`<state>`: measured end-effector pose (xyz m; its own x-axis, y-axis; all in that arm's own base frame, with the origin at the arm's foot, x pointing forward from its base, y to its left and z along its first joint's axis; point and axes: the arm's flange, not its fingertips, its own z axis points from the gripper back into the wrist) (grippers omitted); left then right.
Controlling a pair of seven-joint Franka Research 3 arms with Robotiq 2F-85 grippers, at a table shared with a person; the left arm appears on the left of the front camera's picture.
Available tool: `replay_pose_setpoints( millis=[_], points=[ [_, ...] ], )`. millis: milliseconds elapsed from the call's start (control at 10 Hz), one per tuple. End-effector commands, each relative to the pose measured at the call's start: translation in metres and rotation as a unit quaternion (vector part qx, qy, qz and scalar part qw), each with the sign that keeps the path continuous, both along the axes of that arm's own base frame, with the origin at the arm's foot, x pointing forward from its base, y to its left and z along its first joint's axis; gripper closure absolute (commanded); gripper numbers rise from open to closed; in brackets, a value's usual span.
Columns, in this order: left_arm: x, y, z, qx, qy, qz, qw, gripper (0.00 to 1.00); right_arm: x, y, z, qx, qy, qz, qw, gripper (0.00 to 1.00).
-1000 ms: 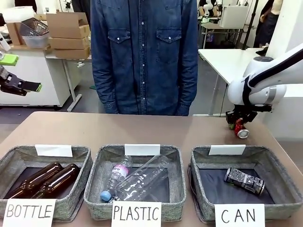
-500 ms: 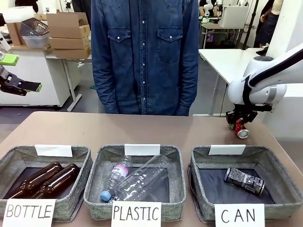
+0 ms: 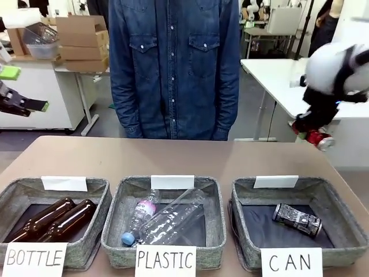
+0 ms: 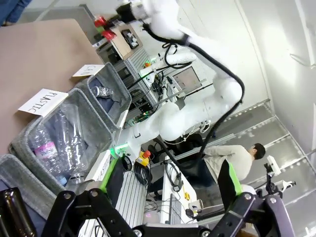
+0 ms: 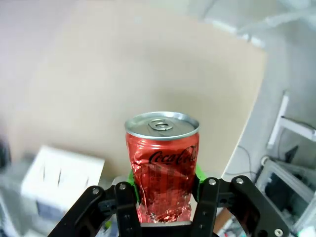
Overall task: Sort the can waste into the basket.
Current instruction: Pick up the can waste from the table and place it in the right Fabric basket.
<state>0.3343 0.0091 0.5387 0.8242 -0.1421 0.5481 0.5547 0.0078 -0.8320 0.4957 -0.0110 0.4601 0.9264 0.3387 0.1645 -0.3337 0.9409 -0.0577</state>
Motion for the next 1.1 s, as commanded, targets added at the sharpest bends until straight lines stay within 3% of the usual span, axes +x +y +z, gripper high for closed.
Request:
replay_pose_setpoints(
  millis=[0, 100, 300, 600, 800, 1000],
  points=[
    [-0.001, 0.0, 0.002, -0.004, -0.002, 0.002, 1.0, 0.0, -0.105, -0.002, 0.008, 0.003, 0.03, 0.152, 0.988, 1.0],
    [-0.001, 0.0, 0.002, -0.004, -0.002, 0.002, 1.0, 0.0, -0.14, 0.005, 0.0, 0.019, 0.033, 0.24, 0.97, 1.0],
    [-0.001, 0.0, 0.002, -0.004, -0.002, 0.002, 1.0, 0.0, -0.187, 0.021, -0.016, 0.09, 0.056, 0.425, 0.899, 1.0],
    [-0.001, 0.0, 0.002, -0.004, -0.002, 0.002, 1.0, 0.0, -0.205, 0.03, -0.027, 0.143, 0.041, 0.482, 0.864, 1.0],
    [-0.001, 0.0, 0.002, -0.004, -0.002, 0.002, 1.0, 0.0, -0.211, 0.032, -0.032, 0.145, 0.06, 0.499, 0.852, 1.0],
    [-0.001, 0.0, 0.002, -0.004, -0.002, 0.002, 1.0, 0.0, -0.215, 0.028, -0.031, 0.147, 0.052, 0.5, 0.852, 1.0]
  ],
)
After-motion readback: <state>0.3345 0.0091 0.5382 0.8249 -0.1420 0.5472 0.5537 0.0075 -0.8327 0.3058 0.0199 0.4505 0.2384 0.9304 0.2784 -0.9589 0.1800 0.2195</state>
